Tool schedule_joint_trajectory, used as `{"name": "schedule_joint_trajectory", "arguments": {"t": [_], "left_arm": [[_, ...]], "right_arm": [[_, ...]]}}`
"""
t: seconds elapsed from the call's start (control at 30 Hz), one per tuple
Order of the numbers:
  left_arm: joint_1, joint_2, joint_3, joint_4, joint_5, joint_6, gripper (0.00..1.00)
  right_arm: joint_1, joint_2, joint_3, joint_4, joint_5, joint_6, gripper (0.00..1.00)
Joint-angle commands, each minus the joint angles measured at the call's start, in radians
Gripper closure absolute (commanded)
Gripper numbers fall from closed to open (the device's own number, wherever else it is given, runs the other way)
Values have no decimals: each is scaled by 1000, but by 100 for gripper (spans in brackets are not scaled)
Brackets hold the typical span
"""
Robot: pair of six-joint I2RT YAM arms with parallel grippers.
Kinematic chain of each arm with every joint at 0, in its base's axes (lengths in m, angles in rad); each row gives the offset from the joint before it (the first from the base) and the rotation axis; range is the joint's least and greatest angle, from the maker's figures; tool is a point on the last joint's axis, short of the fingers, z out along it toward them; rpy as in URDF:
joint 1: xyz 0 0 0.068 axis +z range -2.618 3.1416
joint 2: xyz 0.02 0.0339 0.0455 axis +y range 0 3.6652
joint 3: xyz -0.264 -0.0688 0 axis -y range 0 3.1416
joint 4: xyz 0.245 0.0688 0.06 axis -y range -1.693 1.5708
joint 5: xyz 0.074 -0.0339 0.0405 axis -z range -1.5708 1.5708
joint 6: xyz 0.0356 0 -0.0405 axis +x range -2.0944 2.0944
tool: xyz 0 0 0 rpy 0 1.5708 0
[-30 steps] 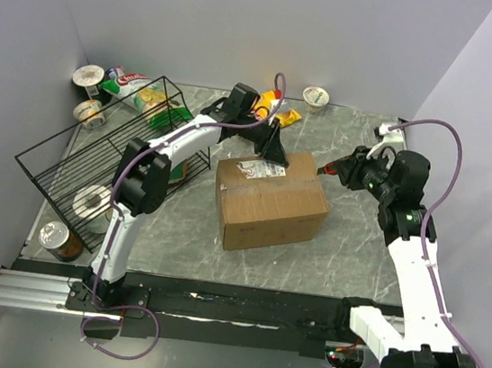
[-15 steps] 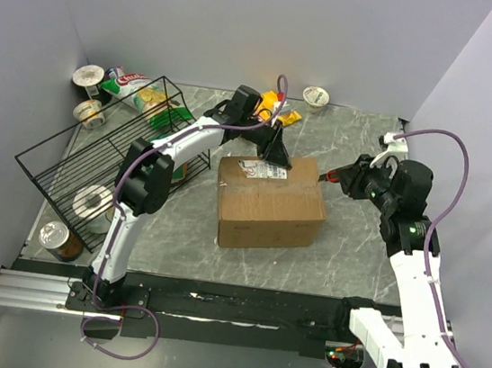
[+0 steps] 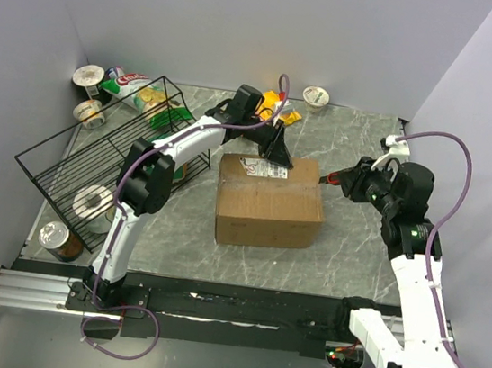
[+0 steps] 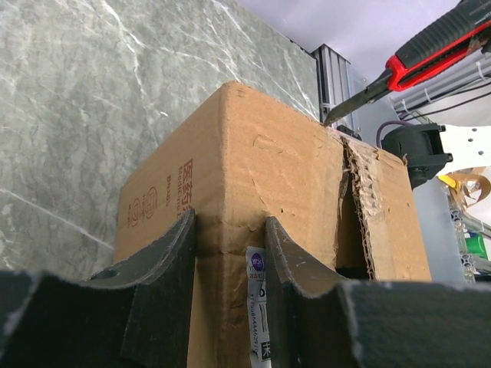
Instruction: Unpack the express box
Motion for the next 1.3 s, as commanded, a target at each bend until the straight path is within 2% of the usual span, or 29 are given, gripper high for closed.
{"name": "schedule_joint_trajectory", "arguments": {"t": [0.0,0.5,1.0,1.27], "left_arm": [[47,84,-1,-52,-318,39,99],[57,101,20,-58,-400,57,99],[61,105,33,-67,-455,82,99],[65,96,23,-75,-464,93,99]], "right_arm": [[4,-24,20,-321,-43,3,100],[4,-61,87,-436,-83,-16,100],[2,-61,162,-539,-190,-67,100],[-36,-75,233,-691,-213,-99,100]]}}
